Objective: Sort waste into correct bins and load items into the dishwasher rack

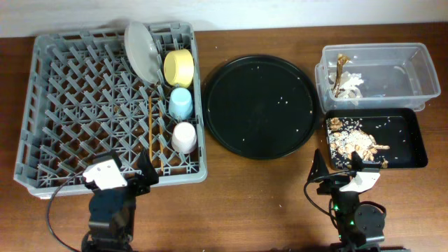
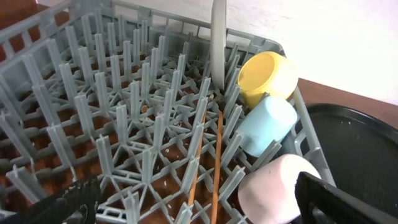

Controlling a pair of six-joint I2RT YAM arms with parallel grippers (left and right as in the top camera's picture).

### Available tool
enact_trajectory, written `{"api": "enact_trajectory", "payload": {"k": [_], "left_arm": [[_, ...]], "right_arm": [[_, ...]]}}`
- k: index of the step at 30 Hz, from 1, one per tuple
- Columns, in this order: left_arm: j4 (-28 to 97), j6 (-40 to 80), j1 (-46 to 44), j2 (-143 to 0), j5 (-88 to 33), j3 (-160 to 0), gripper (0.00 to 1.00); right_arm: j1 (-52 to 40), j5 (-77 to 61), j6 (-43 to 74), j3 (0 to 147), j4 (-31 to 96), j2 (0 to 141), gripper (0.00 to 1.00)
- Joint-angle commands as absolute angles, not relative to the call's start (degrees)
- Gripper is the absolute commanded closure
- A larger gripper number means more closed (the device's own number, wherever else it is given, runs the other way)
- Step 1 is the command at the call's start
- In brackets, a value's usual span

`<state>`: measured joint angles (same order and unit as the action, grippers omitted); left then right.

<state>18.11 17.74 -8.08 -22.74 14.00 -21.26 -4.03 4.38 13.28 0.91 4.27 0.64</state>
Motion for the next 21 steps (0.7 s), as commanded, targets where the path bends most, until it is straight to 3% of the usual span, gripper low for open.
{"api": "enact_trajectory", "payload": {"k": [1, 4, 9, 21], "left_arm": [[8.0, 16.8, -4.4, -14.7, 11.7, -11.1, 0.01], [-0.8, 16.8, -1.7, -7.4, 11.6, -1.9, 0.01], [3.9, 13.1, 5.1, -0.3, 9.7, -0.5, 0.01], [3.9, 13.2, 5.1, -0.3, 8.6, -0.5, 0.01]], "right_arm": [[-3.7, 4.3, 12.9, 0.5, 4.6, 0.2, 0.02], [-3.7, 4.3, 12.9, 0.5, 4.6, 0.2, 0.02], [-3.7, 4.3, 12.9, 0.5, 4.6, 0.2, 0.02], [-3.7, 4.3, 12.9, 0.5, 4.6, 0.2, 0.01]]}}
